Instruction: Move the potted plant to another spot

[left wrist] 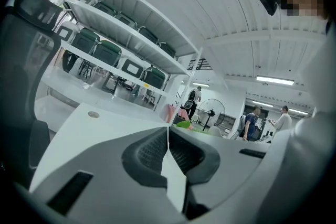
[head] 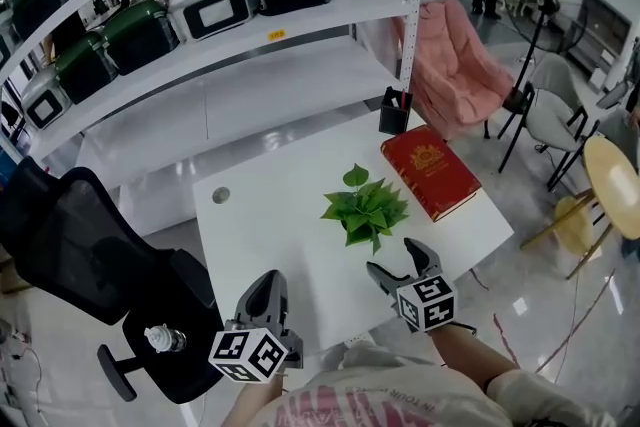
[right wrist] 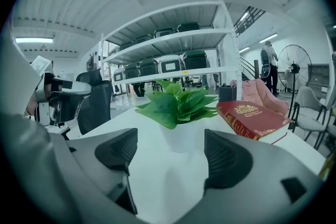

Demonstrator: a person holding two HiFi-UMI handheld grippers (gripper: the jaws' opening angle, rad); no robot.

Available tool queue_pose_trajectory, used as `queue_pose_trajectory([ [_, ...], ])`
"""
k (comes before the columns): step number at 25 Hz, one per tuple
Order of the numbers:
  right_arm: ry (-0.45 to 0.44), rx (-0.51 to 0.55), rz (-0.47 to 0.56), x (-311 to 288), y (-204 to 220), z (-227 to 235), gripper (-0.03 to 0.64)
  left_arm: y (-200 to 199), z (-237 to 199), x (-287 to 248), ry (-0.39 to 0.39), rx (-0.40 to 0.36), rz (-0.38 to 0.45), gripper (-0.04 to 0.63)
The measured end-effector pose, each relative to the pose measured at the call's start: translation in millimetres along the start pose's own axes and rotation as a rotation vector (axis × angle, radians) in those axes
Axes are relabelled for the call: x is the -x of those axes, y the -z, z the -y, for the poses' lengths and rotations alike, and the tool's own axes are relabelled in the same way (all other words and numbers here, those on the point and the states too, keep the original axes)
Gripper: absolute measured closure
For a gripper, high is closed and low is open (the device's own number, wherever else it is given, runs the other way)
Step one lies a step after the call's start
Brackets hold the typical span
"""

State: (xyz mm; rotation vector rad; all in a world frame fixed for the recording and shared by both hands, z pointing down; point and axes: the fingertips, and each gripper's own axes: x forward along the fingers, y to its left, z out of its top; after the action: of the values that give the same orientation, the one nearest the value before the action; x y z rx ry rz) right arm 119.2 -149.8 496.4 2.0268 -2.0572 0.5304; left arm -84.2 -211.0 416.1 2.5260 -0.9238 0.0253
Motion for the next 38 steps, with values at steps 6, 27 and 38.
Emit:
queue_pose_trajectory([
  [6,-0.007,-0.001,0.058,7,-25,-2,0.216,-12,5,0,0.008,-0.016,0.026,0.569],
  [27,-0.056,0.010,0.261,43,-106,-30,0.307,-55,23,28,0.011,-0.064,0.139,0.568],
  [38,-0.084,-0.001,0.315,49,-125,-38,0.385,-60,33,35,0.003,-0.089,0.153,0.569],
])
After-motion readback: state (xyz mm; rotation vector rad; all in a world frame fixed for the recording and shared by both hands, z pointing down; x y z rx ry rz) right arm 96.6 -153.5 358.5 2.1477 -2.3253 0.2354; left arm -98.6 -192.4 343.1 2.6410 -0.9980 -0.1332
